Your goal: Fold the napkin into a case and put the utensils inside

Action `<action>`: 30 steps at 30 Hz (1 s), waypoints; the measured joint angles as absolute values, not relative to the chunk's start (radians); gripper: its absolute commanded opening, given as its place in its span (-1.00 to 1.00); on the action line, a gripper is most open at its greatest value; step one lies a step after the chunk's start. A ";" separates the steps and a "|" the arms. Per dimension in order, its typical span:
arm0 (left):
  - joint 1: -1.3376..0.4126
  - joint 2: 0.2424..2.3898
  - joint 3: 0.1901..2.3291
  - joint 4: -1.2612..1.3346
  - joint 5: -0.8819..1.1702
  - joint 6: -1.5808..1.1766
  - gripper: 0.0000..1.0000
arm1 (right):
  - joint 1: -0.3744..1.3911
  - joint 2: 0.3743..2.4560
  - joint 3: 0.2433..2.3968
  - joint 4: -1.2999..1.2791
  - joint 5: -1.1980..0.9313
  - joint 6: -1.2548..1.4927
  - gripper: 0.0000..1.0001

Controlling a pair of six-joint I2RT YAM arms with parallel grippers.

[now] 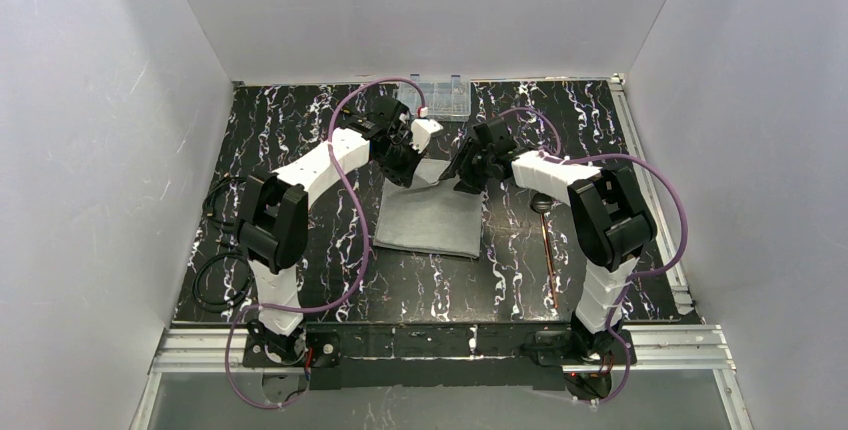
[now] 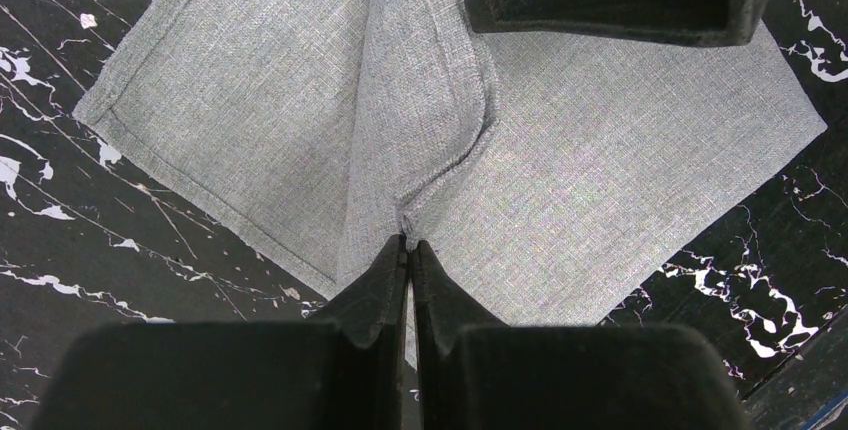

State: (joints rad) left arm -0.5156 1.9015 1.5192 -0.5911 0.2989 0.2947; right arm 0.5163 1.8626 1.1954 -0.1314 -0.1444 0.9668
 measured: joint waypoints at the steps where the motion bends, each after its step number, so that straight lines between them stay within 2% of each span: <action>1: -0.516 1.901 1.519 -0.591 0.299 0.295 -1.00 | 0.516 1.863 1.195 -0.131 -0.144 0.968 0.10; 30: -0.516 1.884 1.512 -0.583 0.295 0.287 -1.00 | 0.557 1.931 1.240 -0.097 -0.162 1.028 0.02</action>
